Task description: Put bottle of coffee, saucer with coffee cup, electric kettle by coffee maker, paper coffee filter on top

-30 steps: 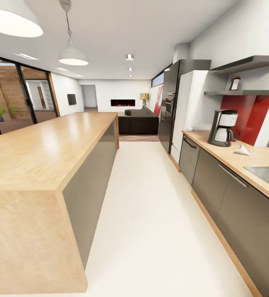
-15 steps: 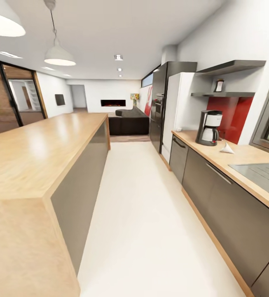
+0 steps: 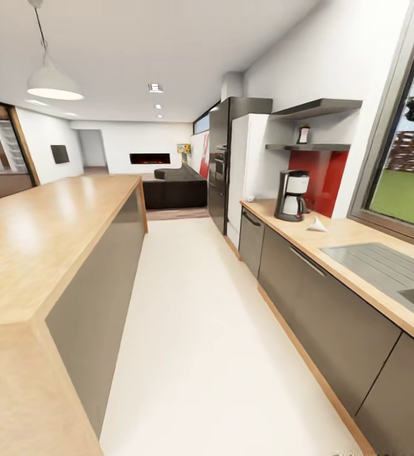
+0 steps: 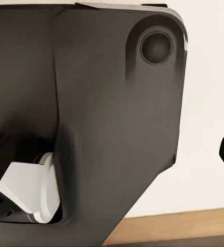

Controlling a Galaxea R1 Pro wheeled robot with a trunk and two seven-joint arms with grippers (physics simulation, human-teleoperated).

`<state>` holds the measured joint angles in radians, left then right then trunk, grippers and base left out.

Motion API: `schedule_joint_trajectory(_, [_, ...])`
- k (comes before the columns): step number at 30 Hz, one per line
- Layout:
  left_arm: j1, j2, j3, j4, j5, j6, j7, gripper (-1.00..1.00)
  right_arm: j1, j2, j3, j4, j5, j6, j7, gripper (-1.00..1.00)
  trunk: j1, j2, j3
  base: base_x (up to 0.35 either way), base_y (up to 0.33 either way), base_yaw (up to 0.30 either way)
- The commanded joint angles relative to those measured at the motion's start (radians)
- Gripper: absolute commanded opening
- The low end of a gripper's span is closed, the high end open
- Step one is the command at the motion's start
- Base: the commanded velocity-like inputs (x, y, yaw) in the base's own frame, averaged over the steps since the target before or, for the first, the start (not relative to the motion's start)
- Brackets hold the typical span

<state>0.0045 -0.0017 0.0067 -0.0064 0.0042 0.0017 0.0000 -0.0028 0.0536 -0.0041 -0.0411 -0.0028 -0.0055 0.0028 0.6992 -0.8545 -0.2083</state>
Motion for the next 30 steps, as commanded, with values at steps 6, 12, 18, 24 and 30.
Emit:
schedule_joint_trajectory(6, [0.000, 0.000, 0.000, 0.000, 0.000, 0.000, -0.001, 1.00, 0.000, 0.000, -0.001, 0.000, 0.000, -0.001, 0.000, 1.00, -0.023, 0.041, 0.018, 0.000, 0.000, -0.096])
schedule_joint_trajectory(12, [0.000, 0.000, 0.000, 0.000, 0.000, 0.000, 0.000, 1.00, 0.000, 0.000, -0.001, 0.000, 0.000, -0.001, 0.000, 1.00, -0.046, 0.083, 0.037, 0.000, 0.000, -0.022])
schedule_joint_trajectory(18, [0.000, 0.000, 0.000, -0.002, 0.000, -0.002, 0.000, 1.00, 0.000, 0.000, -0.001, 0.000, 0.000, 0.000, 0.000, 1.00, -0.069, 0.125, 0.056, 0.000, 0.000, -0.089])
schedule_joint_trajectory(24, [0.000, 0.000, -0.001, -0.006, 0.000, -0.003, 0.007, 1.00, 0.000, 0.000, 0.001, -0.013, 0.001, -0.002, -0.002, 1.00, -0.092, 0.167, 0.074, 0.000, 0.000, -0.217])
schedule_joint_trajectory(30, [0.000, 0.000, -0.003, -0.007, 0.000, -0.003, 0.011, 1.00, 0.000, -0.003, 0.005, -0.014, 0.004, -0.024, -0.001, 1.00, -0.115, 0.209, 0.093, 0.000, 0.000, -0.052])
